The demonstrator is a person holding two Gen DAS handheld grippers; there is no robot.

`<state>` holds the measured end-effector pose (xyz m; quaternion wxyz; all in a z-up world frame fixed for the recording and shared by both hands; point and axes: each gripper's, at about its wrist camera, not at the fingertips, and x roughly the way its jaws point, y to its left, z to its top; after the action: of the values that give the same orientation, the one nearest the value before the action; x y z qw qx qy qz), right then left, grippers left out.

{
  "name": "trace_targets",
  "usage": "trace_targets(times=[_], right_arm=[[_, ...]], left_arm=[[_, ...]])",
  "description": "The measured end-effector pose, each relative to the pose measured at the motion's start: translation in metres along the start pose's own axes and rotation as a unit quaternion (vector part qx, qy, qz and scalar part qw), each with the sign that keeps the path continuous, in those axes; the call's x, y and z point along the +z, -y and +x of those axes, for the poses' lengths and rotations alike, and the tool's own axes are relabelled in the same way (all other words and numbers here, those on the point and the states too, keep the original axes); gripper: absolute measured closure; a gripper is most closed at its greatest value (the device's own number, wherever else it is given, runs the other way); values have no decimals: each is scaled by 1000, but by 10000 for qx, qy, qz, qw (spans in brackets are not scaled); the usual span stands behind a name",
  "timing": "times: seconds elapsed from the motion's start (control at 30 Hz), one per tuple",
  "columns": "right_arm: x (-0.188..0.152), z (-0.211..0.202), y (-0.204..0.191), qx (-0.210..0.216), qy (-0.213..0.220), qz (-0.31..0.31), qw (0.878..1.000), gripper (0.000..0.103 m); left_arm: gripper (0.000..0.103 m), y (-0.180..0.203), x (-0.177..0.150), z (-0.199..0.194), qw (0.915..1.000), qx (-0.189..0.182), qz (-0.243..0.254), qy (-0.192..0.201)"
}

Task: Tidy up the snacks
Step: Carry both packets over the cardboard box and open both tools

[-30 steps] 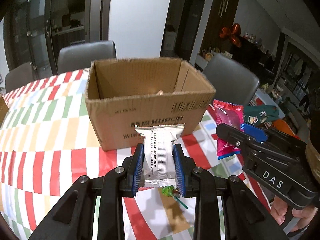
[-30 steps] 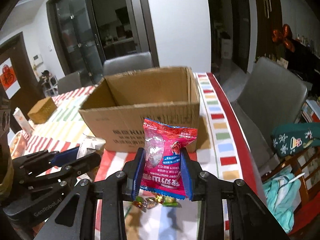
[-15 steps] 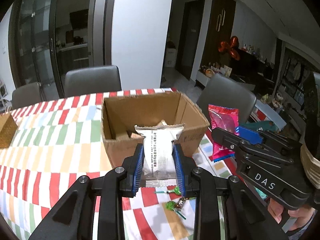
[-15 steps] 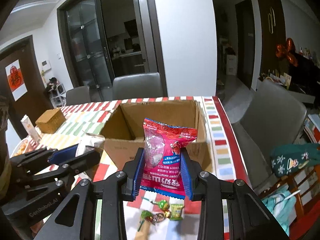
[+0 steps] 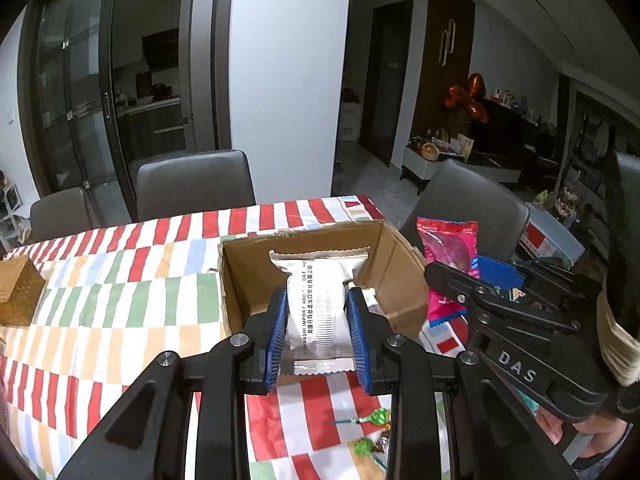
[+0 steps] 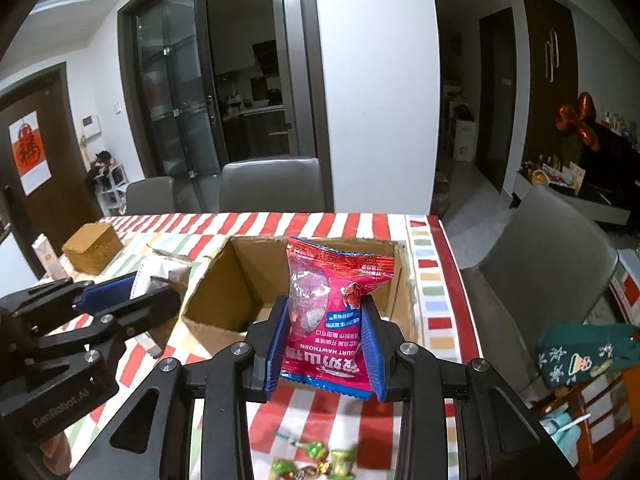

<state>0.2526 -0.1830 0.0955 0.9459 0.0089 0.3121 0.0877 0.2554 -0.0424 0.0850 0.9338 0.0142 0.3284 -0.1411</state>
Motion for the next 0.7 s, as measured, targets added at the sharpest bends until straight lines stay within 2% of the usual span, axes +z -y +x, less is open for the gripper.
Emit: trace_targets(times=[0.4,0.7], right_arm=[[20,35,5,-166,-182,-77,9997,68],[25,65,14,-266,-441,-72,9986,67]], left_arm=[[73,-12,17,45,9997,122,-38,-212],[71,-21,24,75,9985,141,-260,-460]])
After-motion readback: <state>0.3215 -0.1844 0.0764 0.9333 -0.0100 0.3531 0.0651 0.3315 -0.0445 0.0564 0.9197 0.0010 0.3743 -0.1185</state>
